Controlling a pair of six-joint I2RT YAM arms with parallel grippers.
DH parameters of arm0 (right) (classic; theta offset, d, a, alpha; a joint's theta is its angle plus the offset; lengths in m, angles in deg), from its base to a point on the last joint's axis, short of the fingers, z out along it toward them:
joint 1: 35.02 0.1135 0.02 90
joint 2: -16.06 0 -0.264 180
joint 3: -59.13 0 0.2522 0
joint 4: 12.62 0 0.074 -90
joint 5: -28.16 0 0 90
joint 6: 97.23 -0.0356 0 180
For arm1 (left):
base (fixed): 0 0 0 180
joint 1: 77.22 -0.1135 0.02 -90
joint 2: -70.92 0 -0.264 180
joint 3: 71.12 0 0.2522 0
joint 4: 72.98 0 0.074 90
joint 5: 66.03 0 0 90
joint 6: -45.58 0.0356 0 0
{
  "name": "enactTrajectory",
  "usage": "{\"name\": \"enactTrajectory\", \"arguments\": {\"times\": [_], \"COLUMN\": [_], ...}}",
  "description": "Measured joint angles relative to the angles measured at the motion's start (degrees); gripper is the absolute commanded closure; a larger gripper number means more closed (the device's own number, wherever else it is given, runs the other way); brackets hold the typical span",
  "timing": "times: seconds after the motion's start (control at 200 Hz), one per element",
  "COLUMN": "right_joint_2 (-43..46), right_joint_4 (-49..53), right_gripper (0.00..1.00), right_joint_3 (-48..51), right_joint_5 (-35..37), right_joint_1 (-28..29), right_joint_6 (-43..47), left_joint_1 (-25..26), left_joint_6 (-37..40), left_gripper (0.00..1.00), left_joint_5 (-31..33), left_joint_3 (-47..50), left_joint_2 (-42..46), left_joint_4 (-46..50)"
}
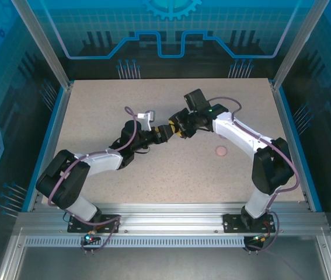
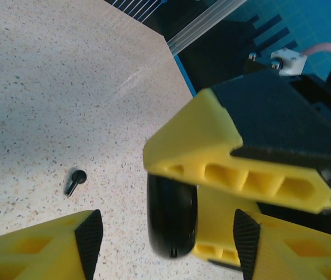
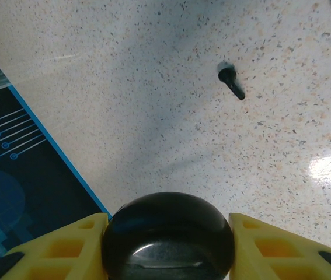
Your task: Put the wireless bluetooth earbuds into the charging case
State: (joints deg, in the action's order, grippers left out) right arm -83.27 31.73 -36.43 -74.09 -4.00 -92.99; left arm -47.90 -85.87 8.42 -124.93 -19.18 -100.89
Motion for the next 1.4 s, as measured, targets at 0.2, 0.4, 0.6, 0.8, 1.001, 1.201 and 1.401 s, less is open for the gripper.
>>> {"name": "enactTrajectory", "arguments": {"times": [0.2, 0.4, 0.6, 0.8, 1.001, 1.201, 1.401], "right_joint_2": [0.0, 0.0, 0.0, 0.0, 0.0, 0.0, 0.0], "right_joint_4": [-0.3, -0.3, -0.9, -1.3, -1.7, -2.1, -4.5], "right_gripper": [0.62, 0.62, 0.62, 0.62, 0.61, 0.34, 0.12], "right_joint_3": [0.0, 0.0, 0.0, 0.0, 0.0, 0.0, -0.1], "right_joint_5": [0.2, 0.2, 0.2, 0.5, 1.1, 1.2, 0.8], "right_joint_1": [0.5, 0.5, 0.5, 0.5, 0.5, 0.5, -0.9], "right_joint_6": [-0.4, -0.4, -0.5, -0.9, -1.5, -2.1, -1.3], "left_joint_1": [0.0, 0.0, 0.1, 0.1, 0.1, 0.1, 0.1], "left_joint_6": [-0.1, -0.2, -0.2, -0.5, -0.9, -1.6, -2.1], "left_gripper": [0.48, 0.59, 0.68, 0.77, 0.87, 0.96, 1.0], "left_joint_5": [0.3, 0.3, 0.3, 0.3, 0.9, 1.2, 1.1], "left_joint_3": [-0.7, -0.7, -0.8, -1.0, -1.0, -1.0, -1.0], "left_joint_2": [-2.1, -2.6, -2.7, -3.0, -3.2, -3.2, -3.0], "left_joint_4": [-1.0, -1.9, -3.2, -3.9, -4.6, -5.0, -4.3]}}
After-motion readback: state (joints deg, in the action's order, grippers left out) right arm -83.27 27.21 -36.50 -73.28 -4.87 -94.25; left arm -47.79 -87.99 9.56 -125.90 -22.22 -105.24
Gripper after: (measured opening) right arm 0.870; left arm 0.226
